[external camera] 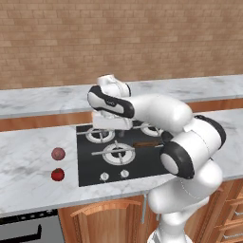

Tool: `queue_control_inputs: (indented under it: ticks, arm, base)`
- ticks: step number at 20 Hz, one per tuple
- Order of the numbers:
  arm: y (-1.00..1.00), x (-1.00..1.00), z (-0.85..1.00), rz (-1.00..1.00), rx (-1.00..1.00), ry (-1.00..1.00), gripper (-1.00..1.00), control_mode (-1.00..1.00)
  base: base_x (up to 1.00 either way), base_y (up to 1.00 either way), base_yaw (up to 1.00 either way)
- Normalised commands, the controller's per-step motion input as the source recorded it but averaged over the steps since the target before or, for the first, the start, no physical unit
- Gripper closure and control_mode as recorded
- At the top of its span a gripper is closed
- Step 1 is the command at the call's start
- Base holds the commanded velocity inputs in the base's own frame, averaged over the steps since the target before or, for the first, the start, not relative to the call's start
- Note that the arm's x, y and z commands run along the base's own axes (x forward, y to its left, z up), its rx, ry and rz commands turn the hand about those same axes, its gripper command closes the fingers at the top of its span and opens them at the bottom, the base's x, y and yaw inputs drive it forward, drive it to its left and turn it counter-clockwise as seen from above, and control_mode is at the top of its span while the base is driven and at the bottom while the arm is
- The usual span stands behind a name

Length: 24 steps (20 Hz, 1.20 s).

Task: Place the pan on the front right burner on the stove. Then place the tomato and the onion in the pan and turn on the front right burner.

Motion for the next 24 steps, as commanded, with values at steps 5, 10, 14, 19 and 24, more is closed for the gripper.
queue_control_inputs:
  ticks: [5,10,14,19,24]
  arm:
    - [0.42,-0.05,-0.01,0.30,0.03,0.00,-1.00,-1.00]
    - [0.44,0.00,-0.02,0.27,0.11,0.00,-1.00,-1.00]
    - [0.52,0.00,-0.01,0.25,0.14,0.00,-1.00,-1.00]
    - [0.52,0.00,-0.11,0.21,0.12,0.00,-1.00,-1.00]
    - [0.43,0.08,-0.21,0.20,0.07,0.00,-1.00,-1.00]
  base:
    - [0.00,0.00,0.00]
    - [0.00,0.00,0.00]
    - [0.00,0.00,0.00]
    - [0.00,0.00,0.00]
    - [0.00,0.00,0.00]
